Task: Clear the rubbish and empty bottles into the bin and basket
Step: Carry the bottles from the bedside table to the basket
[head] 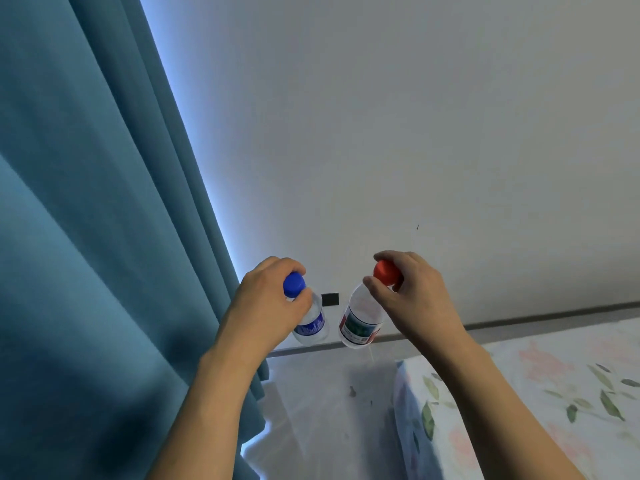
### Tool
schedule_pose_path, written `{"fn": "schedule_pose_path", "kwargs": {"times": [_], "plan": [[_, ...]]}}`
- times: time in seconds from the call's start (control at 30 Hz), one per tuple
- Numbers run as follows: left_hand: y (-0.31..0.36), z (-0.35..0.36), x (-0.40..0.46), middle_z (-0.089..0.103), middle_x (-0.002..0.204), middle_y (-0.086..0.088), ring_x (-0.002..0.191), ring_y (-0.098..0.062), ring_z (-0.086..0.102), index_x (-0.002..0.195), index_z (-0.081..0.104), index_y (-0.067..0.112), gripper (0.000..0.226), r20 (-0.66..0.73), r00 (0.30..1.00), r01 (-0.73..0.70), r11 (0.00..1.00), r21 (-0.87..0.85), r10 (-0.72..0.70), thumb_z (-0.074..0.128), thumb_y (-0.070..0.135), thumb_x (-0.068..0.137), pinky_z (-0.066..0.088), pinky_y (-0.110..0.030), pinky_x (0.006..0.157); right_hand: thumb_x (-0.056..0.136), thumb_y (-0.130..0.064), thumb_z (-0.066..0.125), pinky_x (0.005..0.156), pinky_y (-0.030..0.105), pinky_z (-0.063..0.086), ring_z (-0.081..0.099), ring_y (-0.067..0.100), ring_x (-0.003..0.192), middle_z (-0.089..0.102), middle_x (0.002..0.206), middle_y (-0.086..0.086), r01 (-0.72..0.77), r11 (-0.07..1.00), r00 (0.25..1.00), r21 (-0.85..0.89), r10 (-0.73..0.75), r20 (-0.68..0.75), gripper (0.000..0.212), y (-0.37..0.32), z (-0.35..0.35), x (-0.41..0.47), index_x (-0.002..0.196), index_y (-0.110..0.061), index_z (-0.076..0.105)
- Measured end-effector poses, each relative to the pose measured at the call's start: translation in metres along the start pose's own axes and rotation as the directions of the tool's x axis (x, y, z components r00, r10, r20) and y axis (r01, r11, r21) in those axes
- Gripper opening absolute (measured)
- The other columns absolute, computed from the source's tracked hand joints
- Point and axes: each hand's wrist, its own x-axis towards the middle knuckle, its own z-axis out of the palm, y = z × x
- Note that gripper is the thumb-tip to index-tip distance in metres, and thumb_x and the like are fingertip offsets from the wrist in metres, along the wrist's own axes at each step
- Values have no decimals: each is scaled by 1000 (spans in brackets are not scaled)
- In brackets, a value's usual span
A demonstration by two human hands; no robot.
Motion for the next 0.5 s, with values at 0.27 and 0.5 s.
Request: {"fn": "schedule_pose_path", "kwargs": {"times": [0.27, 0.5], "plan": [[-22, 28, 112, 56, 100, 18, 84, -7, 54, 104, 62, 29, 21, 47, 998, -30, 999, 15, 29, 63, 25, 84, 38, -7, 66, 84, -27, 67, 85, 20, 40, 52, 9, 93, 60, 105, -5, -5, 1000, 1000, 15, 5, 5, 36, 25, 37, 106, 119, -17, 61], [-38, 33, 206, 57, 101, 19, 83, -5, 55, 104, 62, 31, 21, 15, 1000, -27, 999, 38, 27, 63, 24, 84, 37, -6, 65, 85, -27, 67, 87, 20, 42, 52, 7, 94, 57, 101, -11, -17, 998, 1000, 59, 18, -21, 36, 40, 59, 199, 120, -19, 61]]}}
